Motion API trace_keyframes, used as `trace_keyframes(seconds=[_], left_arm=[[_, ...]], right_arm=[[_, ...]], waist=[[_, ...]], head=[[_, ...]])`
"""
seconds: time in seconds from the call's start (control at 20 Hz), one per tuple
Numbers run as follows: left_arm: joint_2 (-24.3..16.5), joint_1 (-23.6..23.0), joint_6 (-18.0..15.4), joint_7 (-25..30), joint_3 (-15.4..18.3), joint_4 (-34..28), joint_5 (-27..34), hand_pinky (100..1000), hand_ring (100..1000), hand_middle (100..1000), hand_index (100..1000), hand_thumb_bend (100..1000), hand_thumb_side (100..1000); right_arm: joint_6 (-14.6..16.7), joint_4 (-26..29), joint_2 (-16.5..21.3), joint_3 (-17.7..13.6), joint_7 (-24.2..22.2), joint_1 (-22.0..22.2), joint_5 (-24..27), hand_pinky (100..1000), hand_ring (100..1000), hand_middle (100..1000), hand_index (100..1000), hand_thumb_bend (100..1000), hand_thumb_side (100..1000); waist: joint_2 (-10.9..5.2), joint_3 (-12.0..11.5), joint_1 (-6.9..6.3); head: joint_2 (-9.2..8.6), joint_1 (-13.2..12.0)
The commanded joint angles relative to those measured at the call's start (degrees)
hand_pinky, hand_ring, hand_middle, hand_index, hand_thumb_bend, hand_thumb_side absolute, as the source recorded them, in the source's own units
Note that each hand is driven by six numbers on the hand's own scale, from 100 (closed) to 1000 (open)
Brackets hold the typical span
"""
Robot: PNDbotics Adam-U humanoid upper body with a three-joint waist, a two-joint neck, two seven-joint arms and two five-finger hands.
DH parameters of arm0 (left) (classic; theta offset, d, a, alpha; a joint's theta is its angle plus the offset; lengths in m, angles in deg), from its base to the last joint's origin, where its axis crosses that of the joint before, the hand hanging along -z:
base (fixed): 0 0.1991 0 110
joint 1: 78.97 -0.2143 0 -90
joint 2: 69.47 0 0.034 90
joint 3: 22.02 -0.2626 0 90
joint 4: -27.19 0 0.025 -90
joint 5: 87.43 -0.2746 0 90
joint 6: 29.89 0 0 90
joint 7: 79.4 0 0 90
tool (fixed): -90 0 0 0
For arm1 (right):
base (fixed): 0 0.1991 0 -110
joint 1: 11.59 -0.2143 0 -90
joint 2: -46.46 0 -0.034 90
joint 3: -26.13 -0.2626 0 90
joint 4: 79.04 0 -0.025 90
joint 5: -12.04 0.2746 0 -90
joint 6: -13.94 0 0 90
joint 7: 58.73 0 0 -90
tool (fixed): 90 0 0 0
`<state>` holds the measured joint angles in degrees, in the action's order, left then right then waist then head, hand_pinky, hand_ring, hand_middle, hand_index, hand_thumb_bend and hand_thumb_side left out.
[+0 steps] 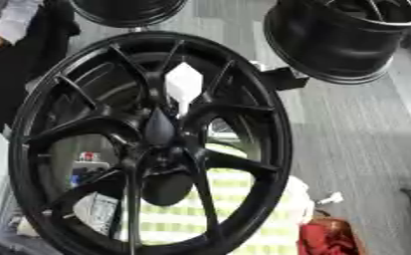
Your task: Pull the pin out of the wheel hub.
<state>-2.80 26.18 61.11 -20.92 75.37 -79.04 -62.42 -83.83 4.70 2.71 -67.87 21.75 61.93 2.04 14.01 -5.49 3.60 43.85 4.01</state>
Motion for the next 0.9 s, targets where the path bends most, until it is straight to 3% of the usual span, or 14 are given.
trace_keyframes(seconds=[0.05,0.2,0.4,0.5,0.55,0.65,0.75,0.9], left_arm=[[-1.7,0.3,0.0,-0.3,1.0,-0.9,-0.4,833,745,660,744,216,715],[-1.5,0.4,0.1,-0.1,0.8,-0.8,-0.3,834,745,660,744,214,716],[-1.3,0.3,0.2,0.0,0.7,-0.7,-0.3,835,745,660,744,210,718],[-1.3,0.2,0.2,0.0,0.7,-0.7,-0.4,836,746,660,744,209,719],[-1.2,0.2,0.2,0.0,0.7,-0.7,-0.4,836,746,660,744,209,719],[-1.2,0.1,0.3,0.0,0.7,-0.7,-0.4,836,746,661,744,209,720],[-1.2,0.1,0.3,0.0,0.7,-0.6,-0.3,837,746,661,744,208,720],[-1.2,0.0,0.3,0.0,0.7,-0.5,-0.3,838,746,661,744,208,721]], right_arm=[[-1.1,-3.9,2.0,-1.9,1.3,0.3,-2.3,883,727,515,529,133,100],[-2.8,-8.5,1.4,-1.6,2.0,0.3,-5.7,886,742,538,554,155,100],[-2.3,-11.0,0.5,-1.2,1.5,0.3,-7.2,890,766,563,581,200,100],[-2.3,-11.7,0.2,-1.2,1.1,0.3,-7.9,892,802,635,666,237,100],[-2.4,-12.0,0.1,-1.2,0.9,0.3,-8.2,899,845,732,740,249,155],[-2.5,-12.5,-0.1,-1.1,-0.8,0.5,-8.7,923,913,821,816,239,295],[-2.5,-13.0,-0.2,-1.3,-3.2,0.6,-9.1,929,925,831,825,217,340],[-2.3,-13.3,-0.4,-2.0,-5.0,0.3,-9.4,927,921,823,821,194,338]], waist=[[-0.73,0.2,-0.23],[-0.69,0.0,-0.34],[-0.53,-0.2,-0.53],[-0.49,-0.2,-0.55],[-0.48,-0.2,-0.55],[-0.46,-0.3,-0.51],[-0.47,-0.2,-0.42],[-0.52,-0.1,-0.34]], head=[[0.27,-0.1],[0.27,0.0],[0.27,0.0],[0.27,0.0],[0.27,0.0],[0.27,0.0],[0.27,0.0],[0.27,-0.1]])
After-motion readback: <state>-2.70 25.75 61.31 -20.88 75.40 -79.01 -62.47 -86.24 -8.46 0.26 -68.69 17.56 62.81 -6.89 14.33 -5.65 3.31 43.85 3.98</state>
